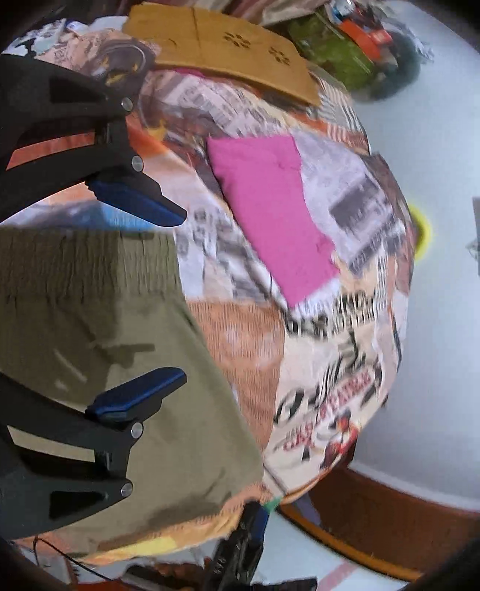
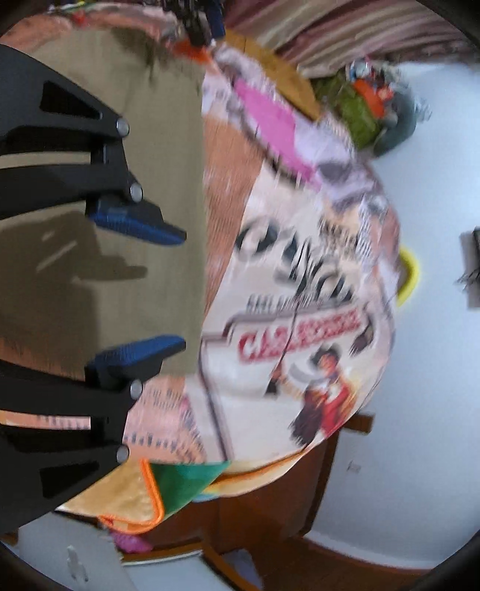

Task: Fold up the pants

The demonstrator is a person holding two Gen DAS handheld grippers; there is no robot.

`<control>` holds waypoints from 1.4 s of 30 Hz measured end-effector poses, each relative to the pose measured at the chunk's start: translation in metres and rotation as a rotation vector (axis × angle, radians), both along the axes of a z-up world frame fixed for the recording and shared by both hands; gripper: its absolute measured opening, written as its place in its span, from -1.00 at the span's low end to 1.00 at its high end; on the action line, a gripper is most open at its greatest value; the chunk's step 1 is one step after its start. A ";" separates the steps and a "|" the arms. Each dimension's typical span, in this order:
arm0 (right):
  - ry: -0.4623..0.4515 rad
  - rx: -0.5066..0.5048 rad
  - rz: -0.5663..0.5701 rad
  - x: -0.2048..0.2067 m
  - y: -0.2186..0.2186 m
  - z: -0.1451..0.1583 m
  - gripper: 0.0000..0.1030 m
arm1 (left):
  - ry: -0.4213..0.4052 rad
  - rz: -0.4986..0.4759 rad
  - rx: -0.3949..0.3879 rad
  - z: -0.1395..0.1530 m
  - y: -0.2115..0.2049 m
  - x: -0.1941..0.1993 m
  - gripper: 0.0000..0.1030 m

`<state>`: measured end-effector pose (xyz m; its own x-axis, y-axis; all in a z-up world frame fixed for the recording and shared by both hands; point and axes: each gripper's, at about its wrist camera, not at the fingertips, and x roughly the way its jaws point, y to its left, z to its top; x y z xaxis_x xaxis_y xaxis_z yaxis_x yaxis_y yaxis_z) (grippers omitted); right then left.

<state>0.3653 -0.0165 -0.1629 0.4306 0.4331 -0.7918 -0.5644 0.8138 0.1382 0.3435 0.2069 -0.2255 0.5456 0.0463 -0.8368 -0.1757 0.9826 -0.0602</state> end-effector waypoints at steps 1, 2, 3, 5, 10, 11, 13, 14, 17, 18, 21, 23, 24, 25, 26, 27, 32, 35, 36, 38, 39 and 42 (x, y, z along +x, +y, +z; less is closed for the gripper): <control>0.013 0.022 0.020 -0.007 0.008 -0.001 0.06 | 0.003 -0.014 0.000 0.000 -0.006 0.002 0.53; 0.033 0.030 0.036 -0.007 0.020 -0.006 0.08 | 0.014 -0.033 -0.001 -0.004 -0.014 0.005 0.53; 0.053 0.030 0.048 -0.009 0.028 -0.011 0.09 | 0.022 -0.042 -0.003 -0.007 -0.018 0.006 0.53; 0.105 0.015 0.076 -0.014 0.045 -0.028 0.09 | 0.059 -0.081 -0.021 -0.021 -0.030 0.012 0.53; 0.221 -0.127 0.213 -0.033 0.073 -0.068 0.14 | 0.179 -0.167 0.009 -0.066 -0.053 0.012 0.53; 0.204 -0.147 0.228 -0.039 0.072 -0.070 0.14 | 0.160 -0.167 0.022 -0.066 -0.054 0.009 0.54; 0.204 -0.133 0.231 -0.047 0.065 -0.070 0.14 | 0.146 -0.165 0.032 -0.065 -0.056 0.002 0.54; 0.211 -0.123 0.227 -0.049 0.061 -0.070 0.14 | 0.141 -0.158 0.027 -0.064 -0.055 -0.001 0.54; 0.228 -0.095 0.207 -0.053 0.049 -0.069 0.14 | 0.135 -0.138 0.022 -0.061 -0.054 -0.009 0.54; 0.228 -0.088 0.199 -0.057 0.046 -0.069 0.14 | 0.132 -0.135 0.026 -0.060 -0.055 -0.014 0.54; 0.214 -0.082 0.179 -0.071 0.034 -0.066 0.14 | 0.124 -0.126 0.026 -0.056 -0.056 -0.027 0.54; 0.199 -0.079 0.167 -0.082 0.028 -0.062 0.14 | 0.119 -0.122 0.022 -0.054 -0.056 -0.034 0.54; 0.191 -0.081 0.162 -0.086 0.025 -0.061 0.14 | 0.117 -0.118 0.032 -0.052 -0.057 -0.040 0.54; 0.185 -0.084 0.159 -0.090 0.022 -0.060 0.14 | 0.115 -0.116 0.038 -0.051 -0.058 -0.045 0.54; 0.176 -0.090 0.156 -0.095 0.020 -0.058 0.12 | 0.111 -0.116 0.040 -0.050 -0.059 -0.049 0.54; 0.169 -0.094 0.157 -0.099 0.018 -0.057 0.10 | 0.106 -0.116 0.048 -0.049 -0.060 -0.055 0.54; 0.139 -0.126 0.143 -0.120 0.006 -0.050 0.10 | 0.091 -0.104 0.095 -0.046 -0.066 -0.079 0.55; 0.154 -0.120 0.119 -0.131 -0.010 -0.050 0.10 | 0.086 -0.088 0.092 -0.044 -0.065 -0.092 0.55; 0.153 -0.119 0.108 -0.135 -0.014 -0.049 0.11 | 0.082 -0.082 0.098 -0.043 -0.065 -0.097 0.56; 0.164 -0.108 0.082 -0.141 -0.023 -0.049 0.12 | 0.078 -0.076 0.102 -0.042 -0.066 -0.104 0.56; 0.173 -0.100 0.067 -0.144 -0.029 -0.049 0.12 | 0.076 -0.073 0.103 -0.042 -0.066 -0.107 0.56; 0.189 -0.074 0.027 -0.151 -0.042 -0.050 0.13 | 0.072 -0.058 0.096 -0.041 -0.065 -0.118 0.56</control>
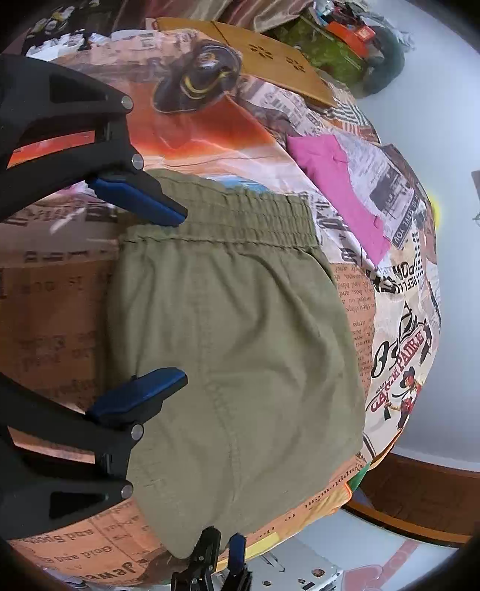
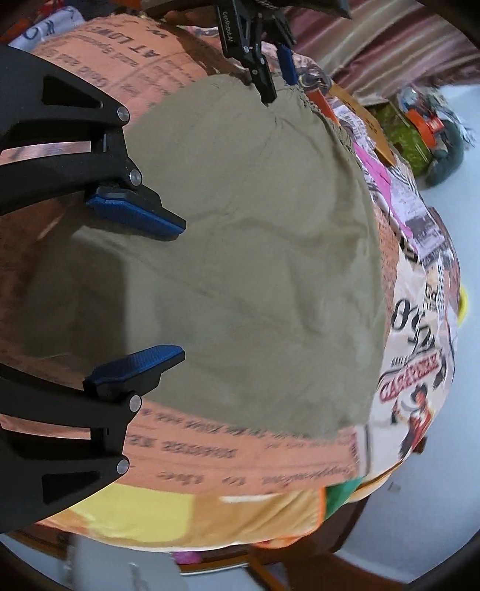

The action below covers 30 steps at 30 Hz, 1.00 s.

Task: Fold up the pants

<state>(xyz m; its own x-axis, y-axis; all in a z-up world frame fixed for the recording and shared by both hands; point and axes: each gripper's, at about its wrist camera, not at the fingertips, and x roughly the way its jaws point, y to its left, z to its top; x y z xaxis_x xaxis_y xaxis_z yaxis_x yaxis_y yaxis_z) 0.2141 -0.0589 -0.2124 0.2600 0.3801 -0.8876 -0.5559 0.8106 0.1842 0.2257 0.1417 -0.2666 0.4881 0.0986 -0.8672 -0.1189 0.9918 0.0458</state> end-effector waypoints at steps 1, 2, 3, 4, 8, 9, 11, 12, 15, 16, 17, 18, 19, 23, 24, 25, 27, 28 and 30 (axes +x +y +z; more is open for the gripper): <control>0.004 0.006 -0.011 -0.002 -0.003 0.000 0.13 | 0.000 0.007 0.000 0.001 0.001 -0.001 0.56; 0.010 0.019 -0.029 -0.004 -0.007 0.001 0.13 | 0.000 0.021 -0.002 0.001 0.002 -0.005 0.57; 0.017 0.027 -0.040 -0.005 -0.008 0.002 0.13 | 0.001 0.031 -0.008 0.002 0.003 -0.007 0.57; 0.022 0.030 -0.048 -0.005 -0.009 0.003 0.13 | 0.003 0.040 -0.014 0.004 0.004 -0.009 0.57; -0.006 0.011 -0.037 -0.011 -0.004 0.011 0.13 | 0.009 0.084 -0.062 0.010 0.014 -0.018 0.56; -0.014 0.012 -0.030 -0.011 -0.003 0.014 0.13 | 0.006 0.101 -0.079 0.013 0.019 -0.021 0.56; -0.042 0.018 -0.012 -0.014 0.002 0.022 0.13 | -0.002 0.126 -0.102 0.018 0.027 -0.026 0.56; -0.060 0.020 -0.005 -0.015 0.005 0.027 0.13 | -0.007 0.138 -0.118 0.020 0.032 -0.029 0.56; -0.095 0.035 0.012 -0.015 0.014 0.037 0.13 | -0.013 0.170 -0.185 0.023 0.046 -0.037 0.56; -0.104 0.043 0.018 -0.015 0.017 0.041 0.13 | -0.013 0.177 -0.205 0.024 0.049 -0.039 0.56; -0.114 0.055 0.025 -0.015 0.022 0.044 0.13 | -0.013 0.182 -0.222 0.024 0.051 -0.041 0.56; -0.122 0.064 0.031 -0.015 0.026 0.047 0.13 | -0.012 0.186 -0.242 0.023 0.053 -0.044 0.56; -0.127 0.073 0.038 -0.015 0.030 0.049 0.13 | -0.010 0.188 -0.269 0.022 0.055 -0.046 0.56; -0.136 0.106 0.074 -0.014 0.054 0.051 0.13 | 0.014 0.187 -0.410 0.010 0.057 -0.051 0.56; -0.131 0.107 0.081 -0.014 0.060 0.049 0.13 | 0.021 0.188 -0.428 0.007 0.056 -0.051 0.56; -0.121 0.109 0.088 -0.012 0.067 0.045 0.13 | 0.029 0.190 -0.443 0.003 0.055 -0.051 0.56; -0.100 0.113 0.102 -0.012 0.078 0.038 0.13 | 0.042 0.192 -0.492 -0.004 0.054 -0.049 0.56; -0.090 0.113 0.110 -0.012 0.083 0.033 0.13 | 0.047 0.191 -0.535 -0.008 0.054 -0.047 0.56; -0.065 0.109 0.120 -0.012 0.089 0.026 0.13 | 0.047 0.195 -0.585 -0.013 0.056 -0.043 0.58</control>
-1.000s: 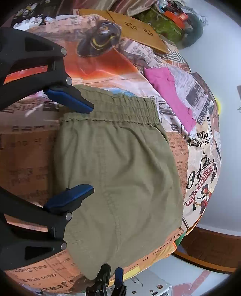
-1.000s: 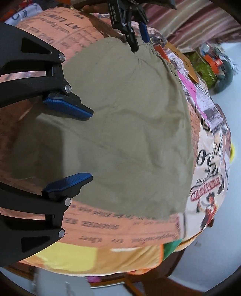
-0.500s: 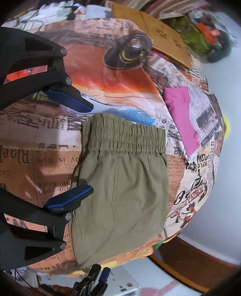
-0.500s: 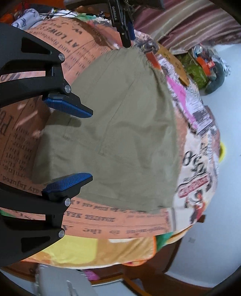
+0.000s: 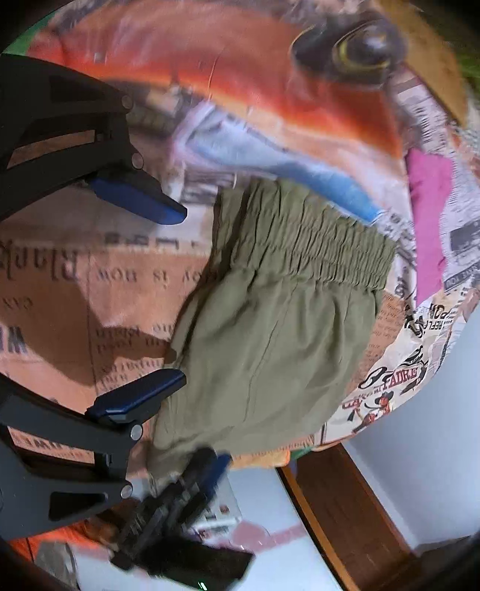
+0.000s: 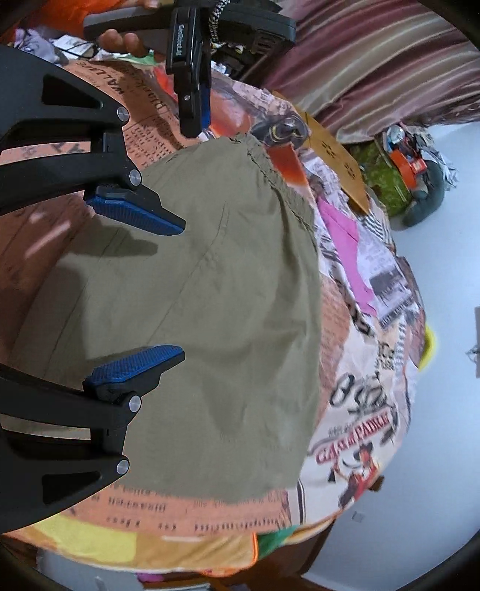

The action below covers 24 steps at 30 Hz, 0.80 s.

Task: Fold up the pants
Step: 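Roll the left tool and close the left gripper on the elastic waistband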

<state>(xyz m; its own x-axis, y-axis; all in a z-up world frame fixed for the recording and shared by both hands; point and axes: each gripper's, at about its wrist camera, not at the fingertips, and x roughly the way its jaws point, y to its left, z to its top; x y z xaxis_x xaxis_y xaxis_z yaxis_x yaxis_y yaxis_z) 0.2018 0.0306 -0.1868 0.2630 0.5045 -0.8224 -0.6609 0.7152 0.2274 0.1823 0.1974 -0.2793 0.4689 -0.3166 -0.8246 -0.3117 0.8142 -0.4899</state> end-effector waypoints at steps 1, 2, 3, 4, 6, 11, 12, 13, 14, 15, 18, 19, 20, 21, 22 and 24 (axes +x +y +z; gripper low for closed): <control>0.022 -0.002 0.003 0.001 0.002 -0.005 0.13 | -0.003 0.005 -0.031 -0.002 0.002 0.003 0.60; 0.054 0.000 0.003 0.003 0.003 -0.012 0.13 | -0.006 0.016 -0.060 -0.004 0.004 0.006 0.61; 0.091 0.001 0.002 0.005 0.003 -0.019 0.13 | -0.006 0.021 -0.070 -0.005 0.006 0.009 0.61; 0.112 0.002 0.003 0.005 0.002 -0.025 0.13 | -0.006 0.026 -0.085 -0.006 0.008 0.013 0.61; 0.118 0.020 0.006 0.005 -0.003 -0.025 0.13 | -0.007 0.041 -0.113 -0.008 0.013 0.018 0.61; 0.118 0.024 0.030 0.001 -0.006 -0.024 0.14 | 0.003 0.126 -0.261 -0.020 0.038 0.029 0.63; 0.119 0.027 0.031 0.001 -0.007 -0.025 0.14 | 0.003 0.137 -0.274 -0.022 0.042 0.031 0.63; 0.121 0.030 0.030 0.000 -0.006 -0.025 0.14 | 0.006 0.144 -0.276 -0.023 0.044 0.033 0.62; 0.122 0.033 0.029 0.000 -0.007 -0.025 0.14 | 0.011 0.158 -0.267 -0.024 0.046 0.035 0.58; 0.123 0.034 0.029 0.000 -0.007 -0.025 0.14 | 0.019 0.171 -0.248 -0.024 0.048 0.037 0.48; 0.125 0.040 0.028 0.001 -0.007 -0.025 0.14 | 0.042 0.193 -0.196 -0.025 0.050 0.042 0.20; 0.126 0.042 0.028 0.001 -0.007 -0.025 0.14 | 0.042 0.193 -0.187 -0.025 0.050 0.043 0.17; 0.128 0.045 0.027 0.001 -0.008 -0.025 0.14 | 0.043 0.193 -0.165 -0.023 0.048 0.044 0.14; 0.128 0.046 0.027 0.002 -0.008 -0.025 0.14 | 0.042 0.189 -0.142 -0.021 0.047 0.044 0.07; 0.128 0.047 0.027 0.002 -0.008 -0.025 0.14 | 0.038 0.183 -0.118 -0.020 0.045 0.045 -0.02; 0.127 0.046 0.027 0.001 -0.008 -0.025 0.14 | 0.029 0.176 -0.078 -0.015 0.042 0.045 -0.13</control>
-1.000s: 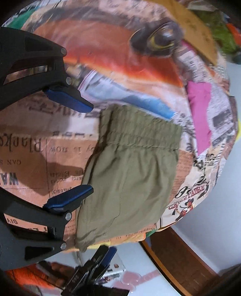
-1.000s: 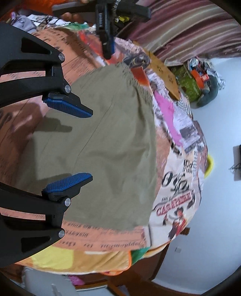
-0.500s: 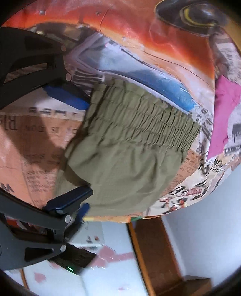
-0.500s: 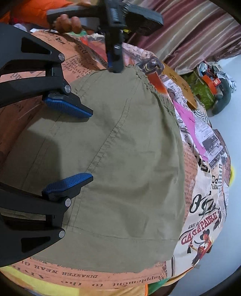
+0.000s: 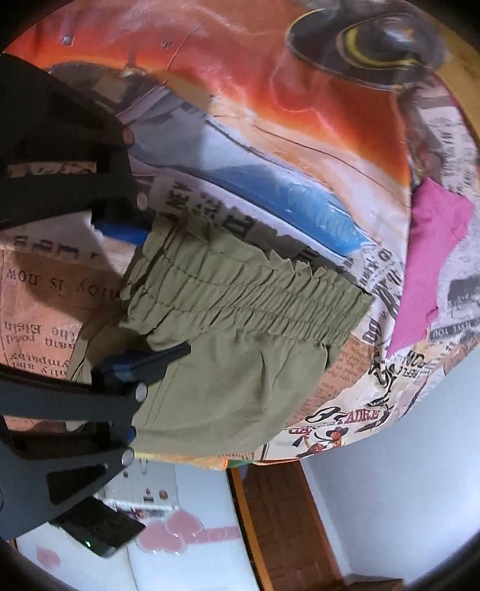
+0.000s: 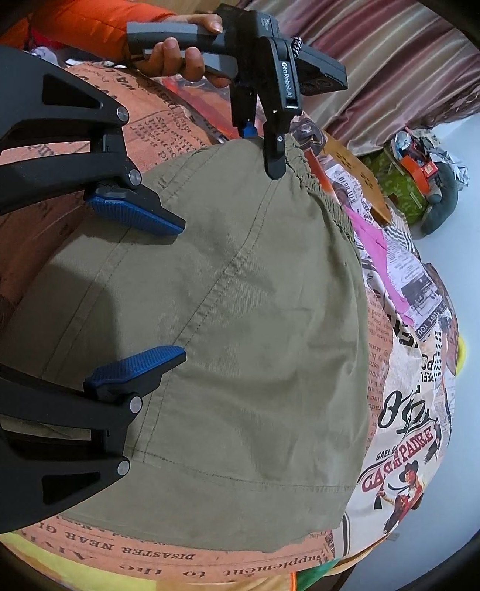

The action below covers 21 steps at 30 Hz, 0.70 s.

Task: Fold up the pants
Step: 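Roll the left tool and close the left gripper on the elastic waistband, then lift the waistband with the left gripper and fold it over the pants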

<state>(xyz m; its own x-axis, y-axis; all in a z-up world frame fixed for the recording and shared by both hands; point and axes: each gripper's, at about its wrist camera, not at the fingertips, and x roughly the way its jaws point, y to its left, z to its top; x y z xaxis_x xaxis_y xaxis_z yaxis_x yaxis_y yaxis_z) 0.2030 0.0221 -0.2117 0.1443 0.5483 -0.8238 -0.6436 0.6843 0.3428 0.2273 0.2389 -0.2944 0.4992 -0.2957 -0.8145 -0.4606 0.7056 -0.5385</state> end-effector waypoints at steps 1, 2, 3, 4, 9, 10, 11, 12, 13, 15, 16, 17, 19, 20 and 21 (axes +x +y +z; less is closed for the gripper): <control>-0.002 -0.002 0.000 -0.001 0.000 0.000 0.14 | -0.001 -0.005 0.037 0.004 -0.003 0.000 -0.18; -0.003 -0.003 0.000 -0.001 0.000 0.001 0.14 | -0.006 -0.011 0.089 0.009 -0.007 0.001 -0.21; -0.006 -0.005 -0.002 -0.001 -0.001 0.001 0.14 | -0.012 -0.018 0.136 0.014 -0.011 0.001 -0.24; -0.007 -0.007 -0.006 -0.002 -0.001 0.002 0.13 | -0.017 -0.026 0.181 0.019 -0.016 0.001 -0.27; -0.013 -0.015 -0.035 -0.004 -0.007 0.004 0.13 | -0.049 -0.077 0.429 0.043 -0.044 -0.003 -0.30; -0.017 -0.018 -0.041 -0.005 -0.010 0.005 0.13 | -0.048 -0.085 0.450 0.044 -0.046 -0.005 -0.30; -0.020 -0.021 -0.046 -0.005 -0.010 0.005 0.13 | -0.048 -0.090 0.459 0.045 -0.047 -0.008 -0.30; -0.027 -0.026 -0.053 -0.007 -0.013 0.006 0.13 | -0.047 -0.094 0.462 0.046 -0.046 -0.013 -0.30; -0.030 -0.030 -0.059 -0.008 -0.014 0.007 0.13 | -0.043 -0.092 0.462 0.046 -0.045 -0.017 -0.30; -0.035 -0.026 -0.068 -0.011 -0.020 0.009 0.13 | -0.031 -0.083 0.473 0.046 -0.043 -0.025 -0.30; -0.038 -0.025 -0.070 -0.012 -0.022 0.010 0.13 | -0.022 -0.074 0.490 0.046 -0.040 -0.033 -0.30; -0.043 -0.024 -0.072 -0.015 -0.025 0.011 0.13 | -0.016 -0.065 0.505 0.047 -0.038 -0.038 -0.30; -0.054 -0.025 -0.075 -0.019 -0.028 0.013 0.13 | -0.007 -0.052 0.537 0.050 -0.036 -0.047 -0.30; -0.063 -0.027 -0.077 -0.021 -0.029 0.014 0.13 | 0.001 -0.042 0.573 0.052 -0.035 -0.053 -0.30; -0.074 -0.036 -0.083 -0.023 -0.030 0.015 0.13 | 0.006 -0.036 0.605 0.054 -0.035 -0.055 -0.30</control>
<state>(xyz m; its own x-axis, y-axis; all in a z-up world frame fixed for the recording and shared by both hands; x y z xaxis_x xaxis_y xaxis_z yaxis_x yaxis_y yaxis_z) 0.1799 -0.0083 -0.1965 0.2493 0.5022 -0.8280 -0.6070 0.7473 0.2705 0.1720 0.2041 -0.2403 0.4923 0.2045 -0.8461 -0.4326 0.9009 -0.0340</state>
